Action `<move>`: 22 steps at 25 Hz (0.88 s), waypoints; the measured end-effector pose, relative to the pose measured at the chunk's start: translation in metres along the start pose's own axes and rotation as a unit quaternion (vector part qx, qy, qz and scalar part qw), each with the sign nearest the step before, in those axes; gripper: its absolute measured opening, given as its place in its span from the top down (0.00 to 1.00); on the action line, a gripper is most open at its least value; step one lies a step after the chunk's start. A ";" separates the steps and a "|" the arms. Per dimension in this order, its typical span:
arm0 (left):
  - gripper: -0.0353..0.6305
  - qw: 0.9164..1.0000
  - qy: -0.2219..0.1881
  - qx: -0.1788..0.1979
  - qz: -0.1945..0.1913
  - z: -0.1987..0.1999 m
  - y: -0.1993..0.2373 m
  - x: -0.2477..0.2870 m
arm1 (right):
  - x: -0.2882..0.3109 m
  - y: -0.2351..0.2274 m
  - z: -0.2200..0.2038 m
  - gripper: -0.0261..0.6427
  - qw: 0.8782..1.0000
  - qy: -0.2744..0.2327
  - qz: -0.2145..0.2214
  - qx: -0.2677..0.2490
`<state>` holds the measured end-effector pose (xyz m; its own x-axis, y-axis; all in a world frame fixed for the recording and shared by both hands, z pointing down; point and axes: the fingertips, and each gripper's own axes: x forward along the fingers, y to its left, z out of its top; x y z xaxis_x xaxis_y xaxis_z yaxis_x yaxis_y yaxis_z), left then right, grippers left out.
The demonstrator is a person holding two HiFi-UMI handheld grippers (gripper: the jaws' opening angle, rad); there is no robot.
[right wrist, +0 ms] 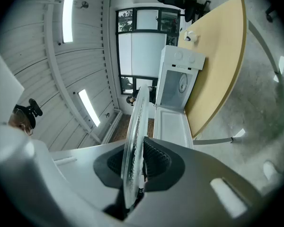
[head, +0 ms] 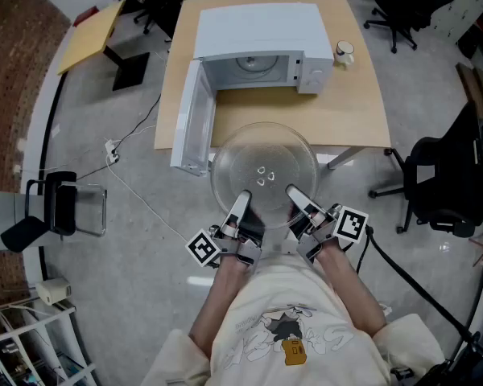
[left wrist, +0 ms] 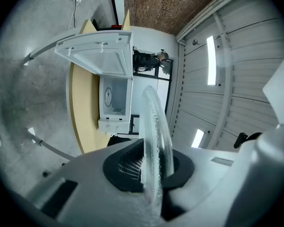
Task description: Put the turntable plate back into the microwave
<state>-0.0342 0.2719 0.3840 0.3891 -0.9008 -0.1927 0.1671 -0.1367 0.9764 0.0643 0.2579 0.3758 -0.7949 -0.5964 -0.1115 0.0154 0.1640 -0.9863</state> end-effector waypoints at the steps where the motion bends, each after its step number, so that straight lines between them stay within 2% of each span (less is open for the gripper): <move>1: 0.91 1.000 -0.001 0.000 0.000 -0.001 -0.001 -0.001 | -0.001 0.000 0.000 0.90 1.000 0.001 -0.001 0.000; 12: 0.91 1.000 0.011 0.008 0.006 -0.004 -0.001 -0.002 | -0.006 0.001 -0.001 0.90 1.000 -0.007 0.008 0.011; 18: 0.90 1.000 0.021 0.012 -0.014 -0.003 -0.010 0.004 | -0.004 0.009 0.002 0.89 0.999 -0.013 0.030 0.004; 22: 0.90 0.999 0.029 0.021 -0.008 -0.002 -0.009 0.006 | 0.004 0.010 0.001 0.81 0.999 -0.013 0.044 0.021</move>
<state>-0.0315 0.2684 0.3736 0.4393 -0.8727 -0.2128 0.1363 -0.1694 0.9761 0.0618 0.2567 0.3655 -0.7740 -0.6009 -0.1999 0.1102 0.1830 -0.9769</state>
